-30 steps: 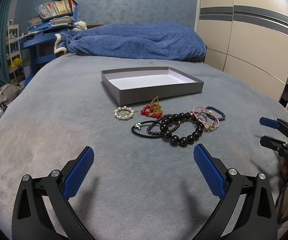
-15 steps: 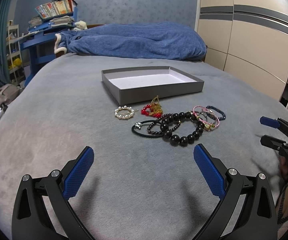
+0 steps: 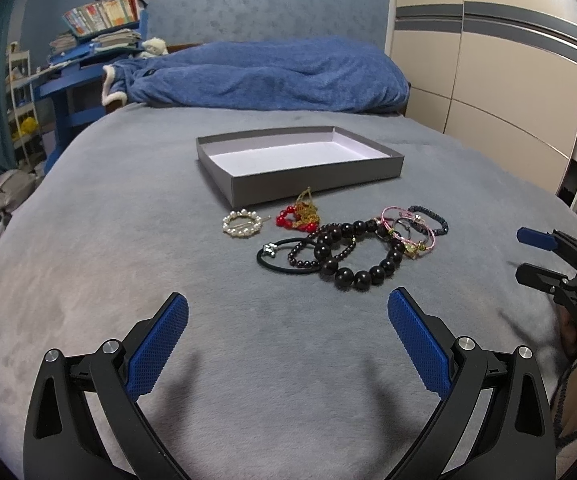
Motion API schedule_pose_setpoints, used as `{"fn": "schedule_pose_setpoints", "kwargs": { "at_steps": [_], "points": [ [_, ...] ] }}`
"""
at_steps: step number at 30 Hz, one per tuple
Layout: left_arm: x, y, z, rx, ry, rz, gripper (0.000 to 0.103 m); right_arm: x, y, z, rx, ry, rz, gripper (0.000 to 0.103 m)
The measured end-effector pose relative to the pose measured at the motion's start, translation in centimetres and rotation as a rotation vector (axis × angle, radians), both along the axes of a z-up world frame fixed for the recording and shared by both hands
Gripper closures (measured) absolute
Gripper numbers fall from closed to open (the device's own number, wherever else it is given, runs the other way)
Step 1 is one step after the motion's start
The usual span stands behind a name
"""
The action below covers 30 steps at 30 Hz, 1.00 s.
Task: Organize jewelry
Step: 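Reach the left tool to the black hair tie while the right tool reaches the red pendant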
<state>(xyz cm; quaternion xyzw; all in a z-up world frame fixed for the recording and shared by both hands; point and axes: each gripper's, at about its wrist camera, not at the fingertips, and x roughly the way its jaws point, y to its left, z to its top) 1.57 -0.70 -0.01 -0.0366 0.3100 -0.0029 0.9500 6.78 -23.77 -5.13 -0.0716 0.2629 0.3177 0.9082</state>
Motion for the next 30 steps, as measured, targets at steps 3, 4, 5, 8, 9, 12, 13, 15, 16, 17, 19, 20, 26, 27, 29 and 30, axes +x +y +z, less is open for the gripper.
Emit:
{"fn": "schedule_pose_setpoints", "kwargs": {
  "at_steps": [3,4,5,8,9,12,13,15,16,17,19,20,26,27,29,30],
  "points": [
    [0.4,0.0,0.3,-0.013,0.014,-0.008,0.004,0.3,-0.2,0.4,0.007,0.019,-0.019,0.005],
    [0.5,-0.1,0.4,-0.013,0.017,-0.012,0.004,0.8,-0.8,0.5,0.011,0.022,-0.026,0.005],
    [0.7,-0.2,0.4,-0.008,0.022,-0.016,0.004,0.9,-0.8,0.6,0.013,0.024,-0.031,0.005],
    [1.3,-0.9,0.8,0.016,0.031,-0.034,0.004,1.6,-0.4,1.0,0.002,0.026,-0.033,0.005],
    [1.5,-1.1,0.8,0.024,0.036,-0.041,0.004,1.8,-0.2,1.3,0.001,0.024,-0.026,0.005],
    [2.3,-1.6,1.0,0.053,0.05,-0.051,0.005,2.5,0.4,1.7,-0.002,0.027,-0.015,0.005],
    [2.6,-1.7,1.1,0.064,0.056,-0.052,0.005,2.8,0.6,1.9,-0.003,0.036,-0.012,0.005],
    [3.2,-1.8,1.2,0.078,0.066,-0.061,0.006,3.3,0.9,2.1,-0.004,0.044,-0.009,0.005],
    [3.5,-1.9,1.3,0.088,0.068,-0.065,0.006,3.6,1.1,2.2,-0.005,0.041,-0.004,0.005],
    [3.8,-2.0,1.3,0.099,0.07,-0.069,0.007,3.8,1.3,2.3,-0.01,0.037,-0.001,0.005],
    [4.3,-2.1,1.3,0.109,0.076,-0.074,0.007,4.0,1.6,2.3,-0.022,0.035,0.004,0.005],
    [4.6,-2.1,1.2,0.11,0.08,-0.075,0.007,4.2,1.8,2.2,-0.028,0.037,0.006,0.005],
    [6.0,-1.6,0.6,0.096,0.109,-0.076,0.019,4.8,2.5,1.6,-0.052,0.06,0.02,0.005],
    [6.2,-1.5,0.4,0.092,0.116,-0.078,0.023,4.9,2.5,1.5,-0.053,0.065,0.022,0.005],
    [6.5,-1.3,0.1,0.082,0.127,-0.082,0.029,5.1,2.5,1.3,-0.056,0.076,0.023,0.006],
    [6.7,-1.2,-0.1,0.078,0.135,-0.081,0.033,5.2,2.6,1.2,-0.058,0.08,0.023,0.006]
  ]
}}
